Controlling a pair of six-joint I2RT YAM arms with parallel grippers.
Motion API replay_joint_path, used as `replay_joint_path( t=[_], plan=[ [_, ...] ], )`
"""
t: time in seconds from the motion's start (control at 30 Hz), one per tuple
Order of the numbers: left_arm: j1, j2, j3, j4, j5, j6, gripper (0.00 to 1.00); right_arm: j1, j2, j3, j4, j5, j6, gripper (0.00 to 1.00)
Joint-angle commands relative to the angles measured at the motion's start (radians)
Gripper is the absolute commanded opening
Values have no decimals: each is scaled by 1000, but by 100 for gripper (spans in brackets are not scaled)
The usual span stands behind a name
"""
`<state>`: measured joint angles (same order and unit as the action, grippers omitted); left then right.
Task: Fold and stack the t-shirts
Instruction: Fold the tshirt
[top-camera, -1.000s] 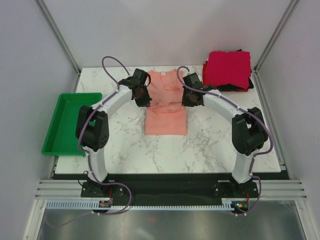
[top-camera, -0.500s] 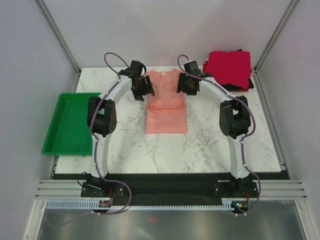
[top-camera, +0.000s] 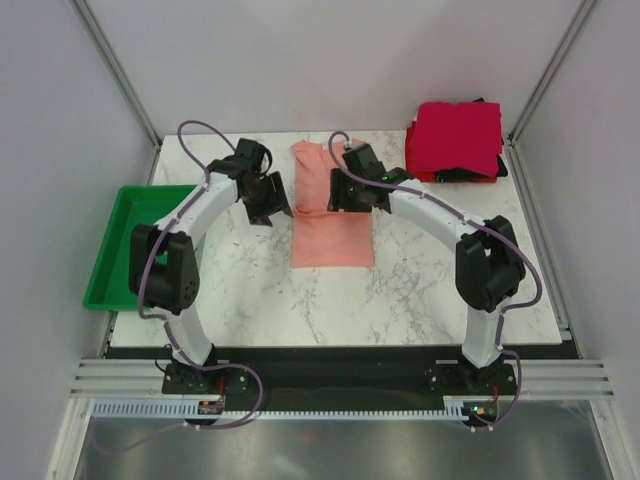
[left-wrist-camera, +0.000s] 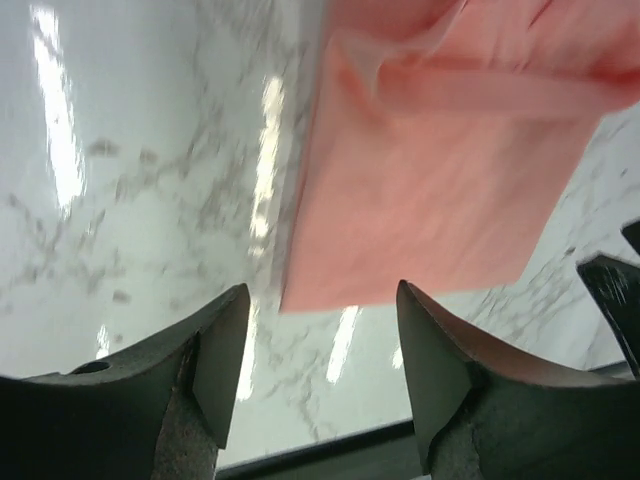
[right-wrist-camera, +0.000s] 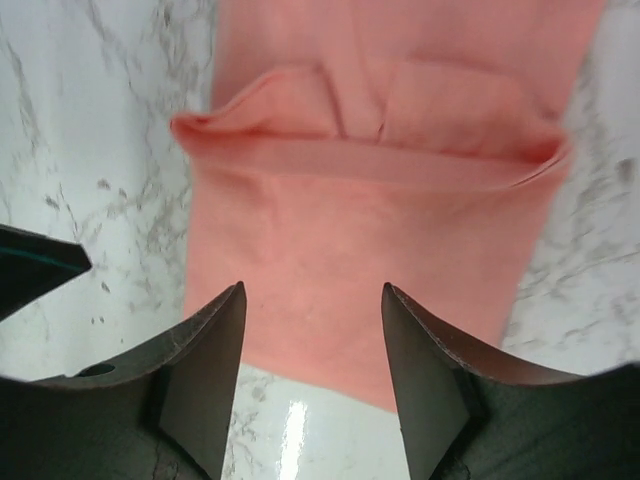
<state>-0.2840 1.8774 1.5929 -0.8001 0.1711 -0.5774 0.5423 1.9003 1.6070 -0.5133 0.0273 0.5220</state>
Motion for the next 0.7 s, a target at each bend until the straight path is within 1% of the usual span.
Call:
replay_joint_path(
  t=[0.0, 0.03, 0.1, 0.2, 0.3, 0.4, 0.5, 0.53, 0.6, 0.63, 0.67],
  plan=[
    [-1, -197, -205, 24, 25, 44, 67, 50, 39, -55, 32, -26, 26, 64],
    [-1, -274, -250, 38, 22, 45, 67, 57, 69, -45, 35, -24, 30, 63],
    [-3, -354, -363, 41, 12, 47, 67, 62, 101, -26, 35, -59, 32, 63],
    [-1, -487, -476, 39, 2, 62, 67, 62, 158, 19, 30, -50, 21, 63],
    [-1, -593, -542, 33, -5, 88, 67, 54, 218, 76, 7, -33, -5, 63],
    [0, -655, -592, 26, -7, 102, 67, 39, 279, 146, -19, -9, -23, 62],
    [0, -675, -635, 25, 5, 99, 67, 12, 341, 252, -59, 16, -43, 63],
    [-1, -682, -645, 25, 10, 97, 66, 1, 374, 319, -85, 20, -50, 62],
    [-1, -690, -669, 27, 18, 88, 66, -27, 414, 390, -102, 36, -57, 63],
    [-1, -695, -675, 29, 21, 85, 66, -37, 462, 474, -128, 39, -57, 63],
    [-1, -698, -683, 30, 24, 85, 66, -57, 486, 523, -145, 42, -59, 63]
  ],
)
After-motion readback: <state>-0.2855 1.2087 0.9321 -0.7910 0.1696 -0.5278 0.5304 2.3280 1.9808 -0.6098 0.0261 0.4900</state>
